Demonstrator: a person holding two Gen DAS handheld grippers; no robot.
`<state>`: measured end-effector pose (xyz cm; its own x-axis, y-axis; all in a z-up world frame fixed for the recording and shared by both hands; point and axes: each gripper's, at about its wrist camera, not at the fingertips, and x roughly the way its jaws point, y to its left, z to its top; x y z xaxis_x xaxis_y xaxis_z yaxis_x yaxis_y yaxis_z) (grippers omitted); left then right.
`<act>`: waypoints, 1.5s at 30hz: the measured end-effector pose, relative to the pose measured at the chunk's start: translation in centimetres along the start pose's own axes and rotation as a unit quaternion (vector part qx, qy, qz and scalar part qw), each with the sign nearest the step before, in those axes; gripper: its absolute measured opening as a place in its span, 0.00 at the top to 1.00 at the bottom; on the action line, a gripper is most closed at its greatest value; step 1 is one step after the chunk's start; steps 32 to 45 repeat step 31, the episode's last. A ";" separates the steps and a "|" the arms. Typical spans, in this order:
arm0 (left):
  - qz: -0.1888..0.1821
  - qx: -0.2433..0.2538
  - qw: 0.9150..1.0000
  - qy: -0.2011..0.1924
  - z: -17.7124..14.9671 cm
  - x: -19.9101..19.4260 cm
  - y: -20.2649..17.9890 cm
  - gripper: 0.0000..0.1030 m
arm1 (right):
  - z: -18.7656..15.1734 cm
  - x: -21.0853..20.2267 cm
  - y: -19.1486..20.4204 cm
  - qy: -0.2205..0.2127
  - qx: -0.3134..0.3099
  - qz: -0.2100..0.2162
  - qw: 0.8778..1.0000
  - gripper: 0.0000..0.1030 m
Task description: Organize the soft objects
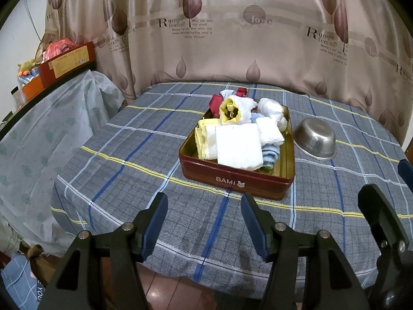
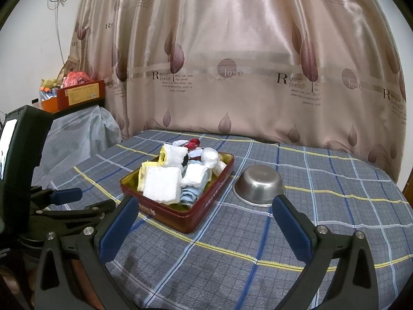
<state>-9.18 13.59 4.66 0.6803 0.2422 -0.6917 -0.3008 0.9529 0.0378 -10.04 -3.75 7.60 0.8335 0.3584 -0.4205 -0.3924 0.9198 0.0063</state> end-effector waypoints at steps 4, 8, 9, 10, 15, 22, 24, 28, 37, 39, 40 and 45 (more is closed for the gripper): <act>-0.001 0.005 1.000 0.004 -0.1 0.2 -0.2 0.41 | 0.1 0.1 -0.1 0.000 -0.001 0.000 1.000 0.01; 0.001 0.009 1.000 0.004 -0.1 0.3 -0.3 0.41 | 0.1 0.1 0.0 0.001 0.000 0.000 1.000 0.01; 0.001 0.008 1.000 0.004 -0.1 0.3 -0.3 0.41 | 0.1 0.1 -0.1 0.001 0.000 -0.001 1.000 0.01; 0.000 0.008 1.000 0.004 -0.2 0.3 -0.3 0.41 | 0.0 0.0 0.1 0.001 0.000 -0.001 1.000 0.01; -0.004 0.012 1.000 0.007 -0.1 0.5 -0.5 0.37 | 0.1 0.2 -0.1 0.001 -0.001 0.000 1.000 0.01; 0.006 0.027 1.000 -0.013 -0.6 0.7 -0.9 0.32 | -0.6 0.1 -0.1 0.006 0.002 0.001 1.000 0.01; 0.003 0.027 0.999 -0.020 -0.6 0.6 -0.9 0.32 | -0.7 0.0 -0.1 0.006 0.003 0.001 1.000 0.01; 0.005 0.026 0.999 -0.033 -0.5 0.1 -0.8 0.32 | -0.6 0.3 -0.7 0.008 0.007 0.000 1.000 0.01; 0.000 0.026 0.999 -0.028 -0.4 0.3 -0.8 0.32 | -0.4 0.4 -1.3 0.010 0.011 -0.003 1.000 0.01; 0.000 0.026 0.999 -0.028 -0.4 0.3 -0.8 0.32 | -0.4 0.4 -1.3 0.010 0.011 -0.003 1.000 0.01; 0.000 0.026 0.999 -0.028 -0.4 0.3 -0.8 0.32 | -0.4 0.4 -1.3 0.010 0.011 -0.003 1.000 0.01; 0.000 0.026 0.999 -0.028 -0.4 0.3 -0.8 0.32 | -0.4 0.4 -1.3 0.010 0.011 -0.003 1.000 0.01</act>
